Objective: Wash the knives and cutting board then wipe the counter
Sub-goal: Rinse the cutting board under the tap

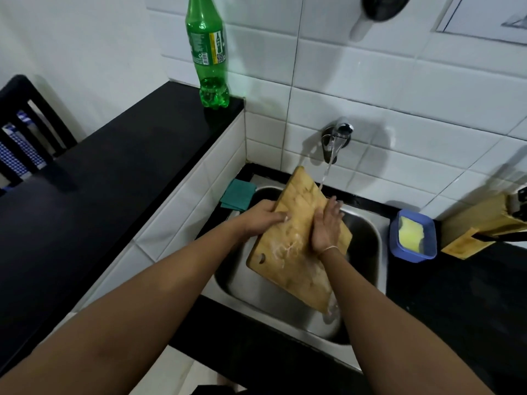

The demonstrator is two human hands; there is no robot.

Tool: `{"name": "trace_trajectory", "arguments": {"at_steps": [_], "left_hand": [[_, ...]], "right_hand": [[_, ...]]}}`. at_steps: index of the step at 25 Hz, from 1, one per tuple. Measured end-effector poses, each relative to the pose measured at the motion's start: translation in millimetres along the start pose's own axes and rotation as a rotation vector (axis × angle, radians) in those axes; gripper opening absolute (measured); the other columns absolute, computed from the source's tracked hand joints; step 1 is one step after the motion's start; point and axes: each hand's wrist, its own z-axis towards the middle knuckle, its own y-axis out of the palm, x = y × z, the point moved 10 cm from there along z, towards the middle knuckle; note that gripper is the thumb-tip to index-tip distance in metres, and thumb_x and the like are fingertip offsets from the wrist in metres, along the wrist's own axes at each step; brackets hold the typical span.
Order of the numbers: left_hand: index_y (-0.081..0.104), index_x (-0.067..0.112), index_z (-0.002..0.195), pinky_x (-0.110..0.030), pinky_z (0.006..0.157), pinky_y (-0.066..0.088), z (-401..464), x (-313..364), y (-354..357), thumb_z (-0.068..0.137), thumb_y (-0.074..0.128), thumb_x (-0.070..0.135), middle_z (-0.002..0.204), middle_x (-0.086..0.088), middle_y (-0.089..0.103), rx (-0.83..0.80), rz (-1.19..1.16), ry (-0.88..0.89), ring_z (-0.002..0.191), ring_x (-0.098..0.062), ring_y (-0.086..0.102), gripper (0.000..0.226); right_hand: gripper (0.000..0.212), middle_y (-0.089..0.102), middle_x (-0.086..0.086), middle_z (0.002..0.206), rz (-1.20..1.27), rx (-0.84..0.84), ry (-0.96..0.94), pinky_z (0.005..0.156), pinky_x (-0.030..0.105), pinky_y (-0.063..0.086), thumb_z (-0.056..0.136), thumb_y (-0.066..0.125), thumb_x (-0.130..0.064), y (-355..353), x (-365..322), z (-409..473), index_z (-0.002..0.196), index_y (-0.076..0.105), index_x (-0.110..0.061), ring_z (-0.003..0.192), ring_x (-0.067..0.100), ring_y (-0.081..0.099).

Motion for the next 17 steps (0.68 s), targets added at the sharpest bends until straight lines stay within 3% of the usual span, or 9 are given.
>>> {"name": "trace_trajectory", "arguments": {"at_steps": [2, 4, 8, 11, 13, 15, 17], "left_hand": [[0.065, 0.016, 0.109, -0.025, 0.072, 0.058, -3, 4, -11, 0.099, 0.058, 0.023, 0.102, -0.003, 0.071, 0.007, -0.075, -0.005, 0.087, -0.014, 0.072, 0.014], [0.063, 0.010, 0.116, -0.034, 0.084, 0.057, -4, 8, -17, 0.101, 0.055, 0.024, 0.107, -0.008, 0.069, 0.006, -0.105, -0.009, 0.096, -0.023, 0.069, 0.022], [0.061, 0.005, 0.129, -0.044, 0.096, 0.054, -2, 11, -17, 0.102, 0.051, 0.035, 0.120, -0.017, 0.068, 0.032, -0.137, 0.001, 0.109, -0.032, 0.068, 0.041], [0.064, 0.005, 0.120, -0.046, 0.098, 0.053, -6, 8, -22, 0.102, 0.051, 0.034, 0.119, -0.019, 0.068, 0.053, -0.136, 0.006, 0.107, -0.032, 0.068, 0.037], [0.065, 0.003, 0.115, -0.046, 0.096, 0.054, -10, 6, -29, 0.102, 0.052, 0.034, 0.113, -0.019, 0.069, 0.047, -0.147, 0.015, 0.105, -0.034, 0.068, 0.037], [0.064, -0.003, 0.120, -0.050, 0.097, 0.053, -13, 5, -33, 0.102, 0.052, 0.035, 0.117, -0.024, 0.068, 0.032, -0.149, 0.019, 0.110, -0.039, 0.066, 0.043], [0.062, -0.003, 0.122, -0.051, 0.099, 0.052, -14, 7, -33, 0.101, 0.052, 0.035, 0.122, -0.026, 0.065, 0.020, -0.141, 0.015, 0.112, -0.041, 0.065, 0.045]], "right_hand": [[0.060, -0.008, 0.008, 0.166, -0.037, -0.005, 0.172, 0.122, 0.047, 0.000, 0.106, 0.018, -0.044, -7, 28, -5, 0.158, 0.000, -0.019, 0.152, 0.030, -0.008], [0.062, -0.008, 0.009, 0.166, -0.037, 0.016, 0.175, 0.121, 0.050, -0.002, 0.105, 0.017, -0.047, -3, 0, -2, 0.158, 0.000, -0.019, 0.152, 0.031, -0.007], [0.063, -0.006, -0.004, 0.166, -0.112, 0.019, -0.359, 0.117, 0.036, -0.013, 0.100, 0.010, -0.058, 14, -122, -6, 0.157, 0.001, -0.033, 0.152, 0.017, -0.010], [0.061, -0.007, -0.007, 0.166, -0.184, 0.011, -0.457, 0.121, 0.036, -0.007, 0.101, 0.011, -0.055, 7, -99, -11, 0.157, 0.002, -0.034, 0.152, 0.017, -0.007], [0.059, -0.006, -0.003, 0.166, -0.195, 0.017, -0.282, 0.123, 0.043, -0.001, 0.103, 0.014, -0.053, -4, -40, -7, 0.157, 0.002, -0.032, 0.153, 0.020, -0.004], [0.057, 0.000, 0.003, 0.166, -0.122, 0.003, 0.025, 0.122, 0.048, 0.002, 0.105, 0.018, -0.050, -13, 21, -2, 0.157, 0.008, -0.030, 0.153, 0.026, 0.001], [0.059, 0.006, 0.009, 0.166, -0.058, 0.006, 0.226, 0.122, 0.050, 0.005, 0.104, 0.019, -0.050, -14, 32, -1, 0.157, 0.015, -0.025, 0.152, 0.031, 0.003]]}}
